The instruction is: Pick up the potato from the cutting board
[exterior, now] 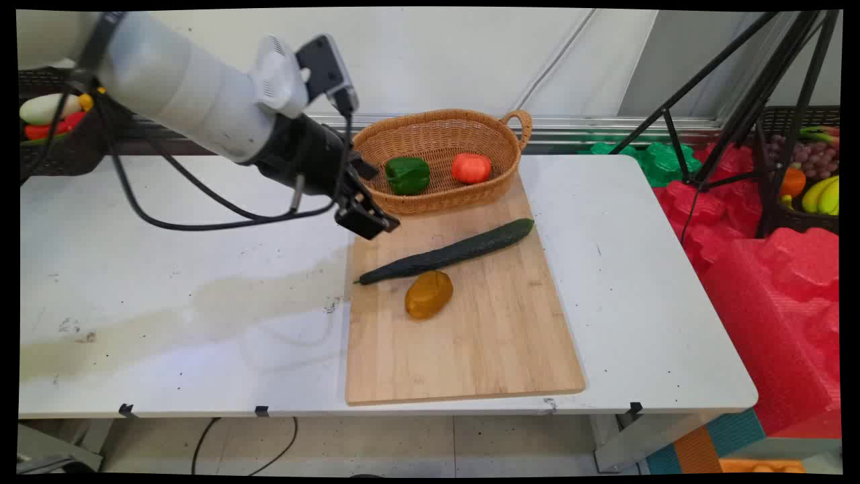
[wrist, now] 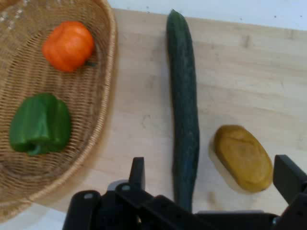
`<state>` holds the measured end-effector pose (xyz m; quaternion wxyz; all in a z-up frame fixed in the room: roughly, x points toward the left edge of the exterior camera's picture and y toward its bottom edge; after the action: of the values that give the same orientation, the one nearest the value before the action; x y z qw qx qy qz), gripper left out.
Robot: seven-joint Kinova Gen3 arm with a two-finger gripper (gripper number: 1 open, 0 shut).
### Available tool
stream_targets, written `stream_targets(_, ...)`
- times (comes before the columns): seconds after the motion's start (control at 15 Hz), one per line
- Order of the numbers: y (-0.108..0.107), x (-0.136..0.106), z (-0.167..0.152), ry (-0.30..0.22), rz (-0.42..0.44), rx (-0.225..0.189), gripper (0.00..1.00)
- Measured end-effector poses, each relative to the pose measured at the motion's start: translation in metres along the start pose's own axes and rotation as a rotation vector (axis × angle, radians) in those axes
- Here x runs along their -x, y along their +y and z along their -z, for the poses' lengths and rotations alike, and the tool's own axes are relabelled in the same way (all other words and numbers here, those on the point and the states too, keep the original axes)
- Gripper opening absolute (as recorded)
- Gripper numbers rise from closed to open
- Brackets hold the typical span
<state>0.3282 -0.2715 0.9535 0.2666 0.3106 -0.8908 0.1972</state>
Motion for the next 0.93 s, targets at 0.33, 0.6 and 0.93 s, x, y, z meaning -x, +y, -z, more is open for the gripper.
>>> stream_targets(0.33,0.013,-0.008,-0.048,-0.097,0.011,0.050,1.00)
stream_targets(0.6,0.020,-0.011,-0.087,-0.158,0.034,0.079,1.00)
stream_targets(0.93,0.027,-0.011,-0.133,-0.222,0.076,0.107,1.00)
